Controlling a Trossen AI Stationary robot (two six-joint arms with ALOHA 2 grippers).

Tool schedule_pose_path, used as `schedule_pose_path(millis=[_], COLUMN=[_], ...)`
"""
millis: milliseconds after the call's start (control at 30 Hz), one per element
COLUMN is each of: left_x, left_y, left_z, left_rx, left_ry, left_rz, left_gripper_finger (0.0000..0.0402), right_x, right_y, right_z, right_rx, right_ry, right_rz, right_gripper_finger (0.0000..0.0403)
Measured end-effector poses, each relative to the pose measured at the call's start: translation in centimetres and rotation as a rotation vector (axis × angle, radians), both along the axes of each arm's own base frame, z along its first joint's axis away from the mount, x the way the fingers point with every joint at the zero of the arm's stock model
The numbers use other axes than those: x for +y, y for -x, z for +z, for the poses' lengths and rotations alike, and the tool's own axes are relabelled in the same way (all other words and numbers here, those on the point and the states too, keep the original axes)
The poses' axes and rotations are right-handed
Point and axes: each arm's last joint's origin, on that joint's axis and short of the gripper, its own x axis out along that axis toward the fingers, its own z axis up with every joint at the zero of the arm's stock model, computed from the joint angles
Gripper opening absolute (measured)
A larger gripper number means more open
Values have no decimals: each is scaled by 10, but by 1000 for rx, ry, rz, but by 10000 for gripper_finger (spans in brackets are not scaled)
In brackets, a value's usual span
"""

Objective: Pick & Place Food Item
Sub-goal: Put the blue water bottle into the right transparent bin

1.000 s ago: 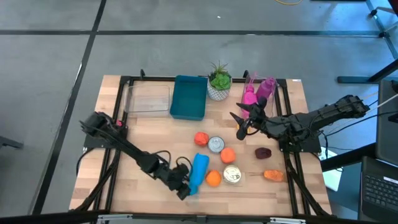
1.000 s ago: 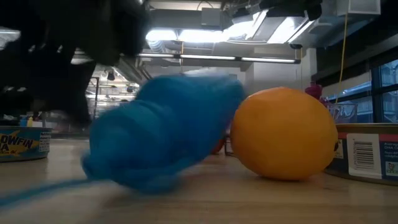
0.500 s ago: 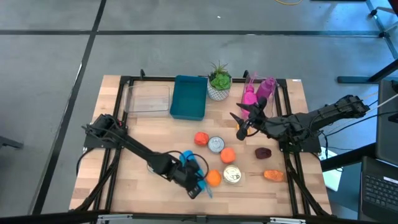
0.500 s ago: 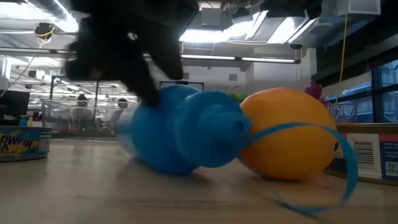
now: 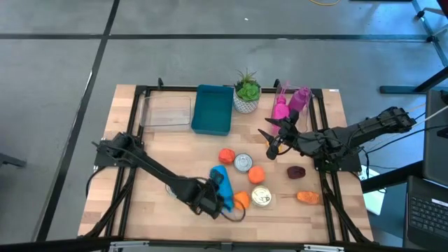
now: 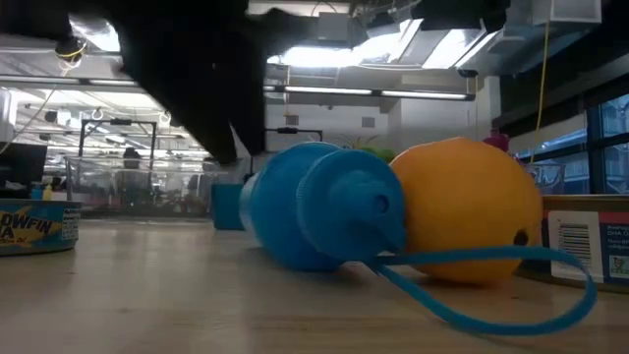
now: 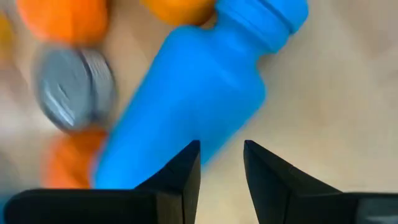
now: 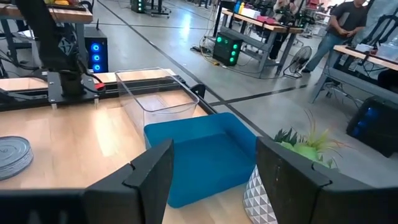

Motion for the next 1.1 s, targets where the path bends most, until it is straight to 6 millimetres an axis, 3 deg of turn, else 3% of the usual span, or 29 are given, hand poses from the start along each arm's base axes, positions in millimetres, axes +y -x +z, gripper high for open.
schedule_pose_path(millis=[133,200,400,533,800,1100], left_x=[-6,-9,-15,-16,-21,-30], left_y=[-18,-24,-24,-17,-16,-16], left_z=[-22,-24,6,21,17,24], left_rx=[-73,-118,-222,-225,-174,-225], left_ry=[-375,-475,-355,-407,-483,-297], left_rz=[-166,-202,-352,-458,-656,-654], left_gripper_finger=[121,125,129,125,138,198], right_x=[0,0,0,-1,-2,-2], right_y=[0,0,0,0,0,0], right_z=[0,0,0,0,0,0], right_rx=[-10,-18,-21,-22,-28,-37], right_ry=[-17,-29,-30,-25,-33,-47], right_rz=[-4,-7,-20,-36,-42,-46], right_gripper_finger=[222,222,222,222,222,222])
